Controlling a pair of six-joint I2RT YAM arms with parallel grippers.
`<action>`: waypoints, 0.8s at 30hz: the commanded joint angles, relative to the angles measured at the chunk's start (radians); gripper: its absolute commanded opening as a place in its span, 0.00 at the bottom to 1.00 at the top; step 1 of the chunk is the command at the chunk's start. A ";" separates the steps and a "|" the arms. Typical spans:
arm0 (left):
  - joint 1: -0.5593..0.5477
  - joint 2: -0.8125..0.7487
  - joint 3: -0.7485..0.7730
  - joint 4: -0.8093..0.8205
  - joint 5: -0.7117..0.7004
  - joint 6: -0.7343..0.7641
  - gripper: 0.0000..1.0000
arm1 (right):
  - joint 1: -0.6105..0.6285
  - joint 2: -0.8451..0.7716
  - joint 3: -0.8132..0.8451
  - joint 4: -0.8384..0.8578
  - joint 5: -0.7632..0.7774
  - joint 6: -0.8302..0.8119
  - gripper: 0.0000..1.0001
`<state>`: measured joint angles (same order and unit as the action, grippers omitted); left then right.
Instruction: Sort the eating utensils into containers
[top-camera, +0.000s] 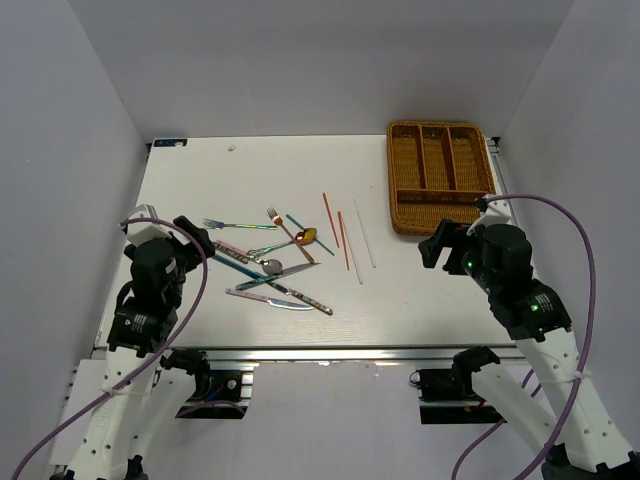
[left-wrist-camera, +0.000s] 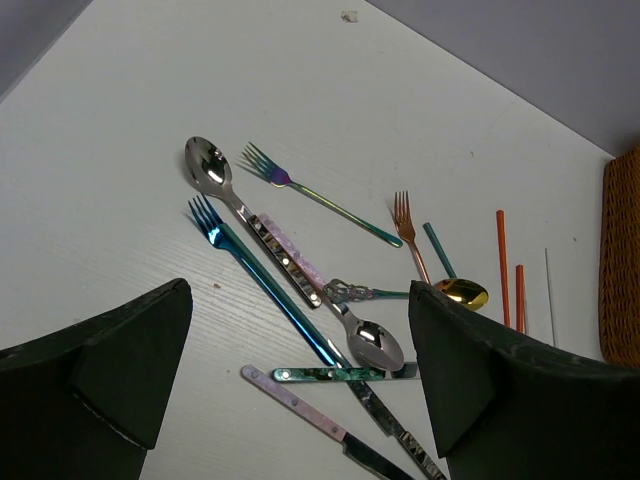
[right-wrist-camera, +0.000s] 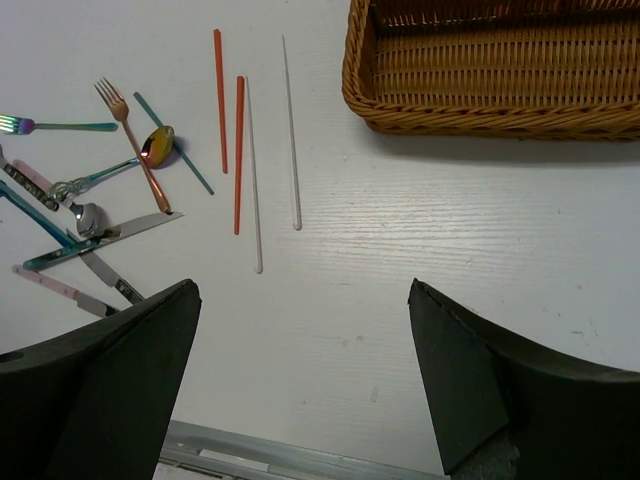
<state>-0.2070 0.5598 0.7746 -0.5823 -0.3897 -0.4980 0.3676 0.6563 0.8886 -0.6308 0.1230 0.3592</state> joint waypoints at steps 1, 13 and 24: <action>0.000 0.000 -0.006 0.013 0.014 -0.005 0.98 | 0.001 -0.007 0.033 0.040 -0.034 -0.005 0.89; 0.000 0.005 -0.012 0.021 0.028 -0.002 0.98 | 0.001 0.215 0.050 0.232 -0.264 0.000 0.89; -0.002 0.034 -0.009 0.018 0.038 0.003 0.98 | 0.132 1.027 0.490 0.100 -0.049 -0.143 0.66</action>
<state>-0.2070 0.6037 0.7727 -0.5720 -0.3664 -0.4976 0.4610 1.5951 1.2819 -0.4980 0.0059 0.2737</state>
